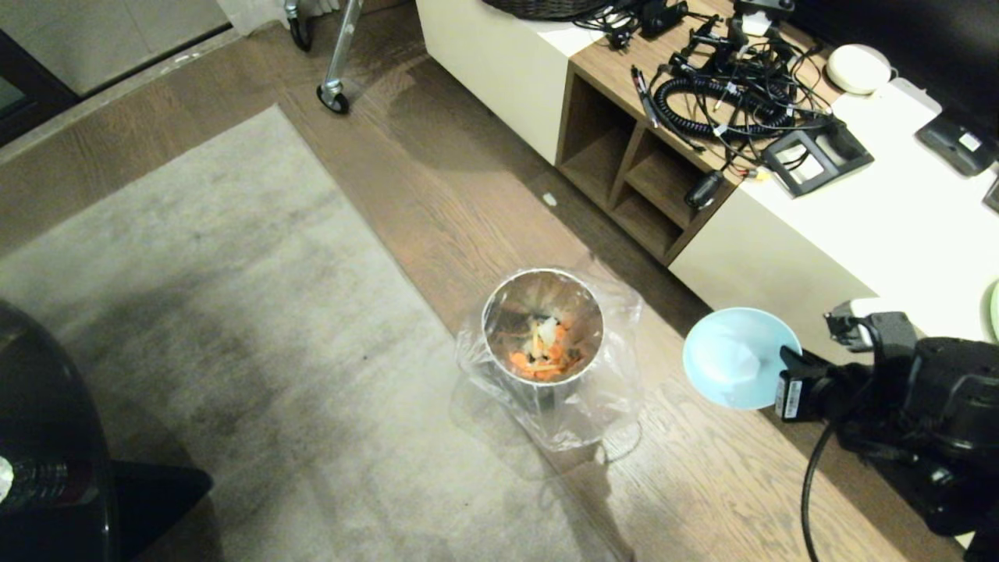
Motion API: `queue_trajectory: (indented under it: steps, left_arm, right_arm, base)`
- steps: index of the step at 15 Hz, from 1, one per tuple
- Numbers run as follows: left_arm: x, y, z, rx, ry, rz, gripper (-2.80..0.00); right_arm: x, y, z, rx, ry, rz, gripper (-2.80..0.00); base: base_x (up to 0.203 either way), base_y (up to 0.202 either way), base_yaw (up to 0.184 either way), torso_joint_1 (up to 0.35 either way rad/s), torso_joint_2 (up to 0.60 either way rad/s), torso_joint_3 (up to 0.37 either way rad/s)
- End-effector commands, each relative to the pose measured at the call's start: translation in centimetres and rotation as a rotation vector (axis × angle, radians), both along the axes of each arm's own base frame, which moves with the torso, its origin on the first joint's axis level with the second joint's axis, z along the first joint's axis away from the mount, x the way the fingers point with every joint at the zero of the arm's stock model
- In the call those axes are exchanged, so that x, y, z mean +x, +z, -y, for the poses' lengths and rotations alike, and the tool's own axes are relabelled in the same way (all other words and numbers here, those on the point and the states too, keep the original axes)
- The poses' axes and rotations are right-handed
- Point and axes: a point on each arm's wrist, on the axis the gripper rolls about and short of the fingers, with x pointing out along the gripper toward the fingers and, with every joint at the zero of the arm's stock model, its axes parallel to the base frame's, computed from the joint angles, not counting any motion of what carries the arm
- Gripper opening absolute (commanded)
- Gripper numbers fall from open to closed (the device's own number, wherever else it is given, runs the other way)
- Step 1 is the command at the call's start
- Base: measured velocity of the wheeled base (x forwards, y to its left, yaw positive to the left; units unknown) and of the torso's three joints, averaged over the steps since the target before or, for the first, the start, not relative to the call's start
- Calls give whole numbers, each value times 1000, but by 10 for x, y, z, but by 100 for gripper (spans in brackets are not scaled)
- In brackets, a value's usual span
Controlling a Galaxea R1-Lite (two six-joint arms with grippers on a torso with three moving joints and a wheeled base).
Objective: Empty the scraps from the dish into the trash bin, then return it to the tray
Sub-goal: Put the bowl back to the table
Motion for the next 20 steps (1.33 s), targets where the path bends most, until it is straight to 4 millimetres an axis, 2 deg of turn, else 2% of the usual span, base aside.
queue_trajectory:
  steps: [1,4,8,13,16,20]
  left_arm:
    - [0,0,0,0,1,1,-280]
    - [0,0,0,0,1,1,-280]
    - [0,0,0,0,1,1,-280]
    - [0,0,0,0,1,1,-280]
    - [0,0,0,0,1,1,-280]
    - [0,0,0,0,1,1,-280]
  right_arm:
    - [-18,-2,6,43,-11,-27,-280]
    - [-53,2,17,51,-8,-61,-280]
    - [-120,9,40,80,22,-82,-280]
    - [-194,-15,64,92,5,-69,-280]
    - [-221,-32,65,88,17,-10,-280]
    - [-240,-42,64,53,44,156,-280]
  base:
    - [0,0,0,0,0,0]
    - [0,0,0,0,0,0]
    - [0,0,0,0,0,0]
    - [0,0,0,0,0,0]
    - [0,0,0,0,0,0]
    - [0,0,0,0,0,0]
